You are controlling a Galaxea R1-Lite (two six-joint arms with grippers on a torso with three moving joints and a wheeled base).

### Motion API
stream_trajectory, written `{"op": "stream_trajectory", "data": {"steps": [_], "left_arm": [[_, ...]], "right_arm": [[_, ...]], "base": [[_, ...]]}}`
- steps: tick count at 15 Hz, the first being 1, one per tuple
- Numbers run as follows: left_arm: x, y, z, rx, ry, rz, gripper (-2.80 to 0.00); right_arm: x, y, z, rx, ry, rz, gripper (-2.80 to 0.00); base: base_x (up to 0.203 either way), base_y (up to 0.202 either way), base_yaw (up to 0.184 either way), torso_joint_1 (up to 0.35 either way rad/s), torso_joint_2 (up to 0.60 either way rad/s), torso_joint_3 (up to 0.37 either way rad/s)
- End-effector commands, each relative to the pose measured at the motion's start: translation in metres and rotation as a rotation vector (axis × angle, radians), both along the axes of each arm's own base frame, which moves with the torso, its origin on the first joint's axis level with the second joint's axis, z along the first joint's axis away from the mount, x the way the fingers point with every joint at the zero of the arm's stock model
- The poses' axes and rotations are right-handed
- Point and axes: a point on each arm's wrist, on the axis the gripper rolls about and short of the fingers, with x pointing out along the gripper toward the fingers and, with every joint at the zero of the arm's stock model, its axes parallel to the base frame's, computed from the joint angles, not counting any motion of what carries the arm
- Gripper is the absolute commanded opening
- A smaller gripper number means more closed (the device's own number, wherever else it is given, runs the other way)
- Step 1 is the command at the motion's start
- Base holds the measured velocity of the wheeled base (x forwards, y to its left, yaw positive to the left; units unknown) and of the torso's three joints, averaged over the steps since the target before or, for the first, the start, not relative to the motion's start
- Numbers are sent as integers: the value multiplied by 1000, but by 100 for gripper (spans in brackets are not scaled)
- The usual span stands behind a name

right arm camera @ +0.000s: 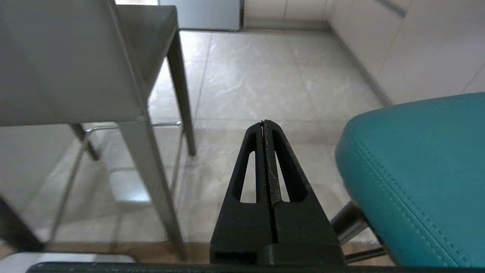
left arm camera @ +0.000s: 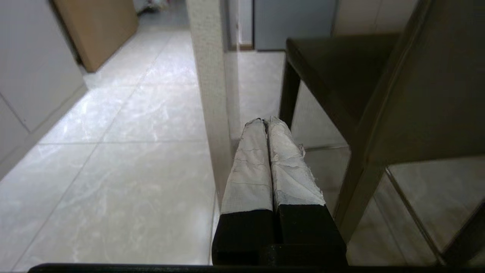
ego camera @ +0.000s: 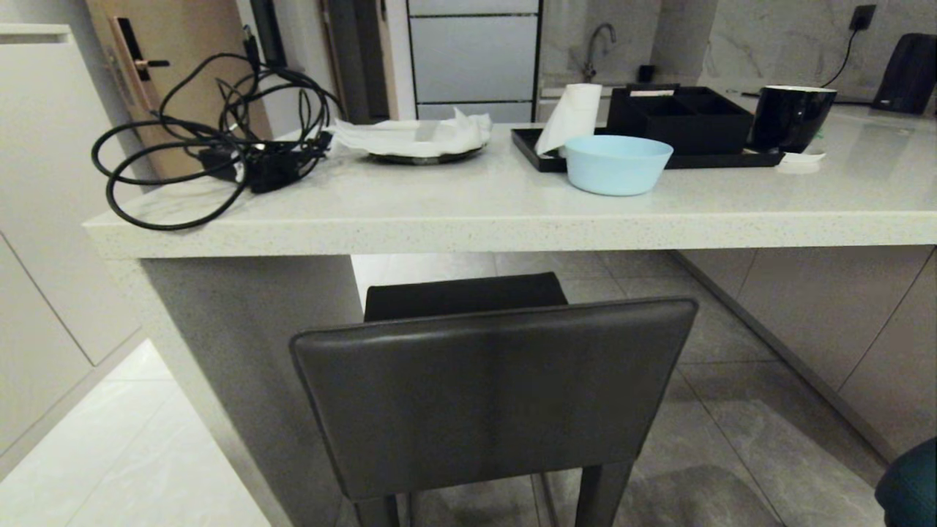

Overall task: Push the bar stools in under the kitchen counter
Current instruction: Pull the gray chair out from under the dining table

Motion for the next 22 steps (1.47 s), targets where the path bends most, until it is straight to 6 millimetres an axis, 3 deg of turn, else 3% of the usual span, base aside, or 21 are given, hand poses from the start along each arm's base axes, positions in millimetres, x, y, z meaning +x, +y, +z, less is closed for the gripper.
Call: {"op": "stream_trajectory", "data": {"steps": [1,4,8,13,16,18,22], "left_arm": [[11,-1,13,-2,70,-40,-280],[37,-2,33,-8,136,-86,-280],[99,-3,52,-11,204,-102,-280],[168,-11,41,-11,216,-153,-280],[197,-16,25,-24,222,-170,-280],[210,-17,14,-36,218,-164,-280],[214,-20,-10,-50,296,-175,-280]], "right_arm": [[12,0,19,18,85,8,-280],[40,1,44,57,166,27,-280],[98,1,63,76,207,28,-280],[154,1,65,89,178,33,-280],[171,5,56,168,220,53,-280],[168,7,53,236,231,58,-280],[161,10,60,226,185,82,-280]], "base": [[0,0,0,0,0,0],[0,0,0,0,0,0],[0,0,0,0,0,0],[0,0,0,0,0,0],[0,0,0,0,0,0],[0,0,0,0,0,0],[0,0,0,0,0,0]]}}
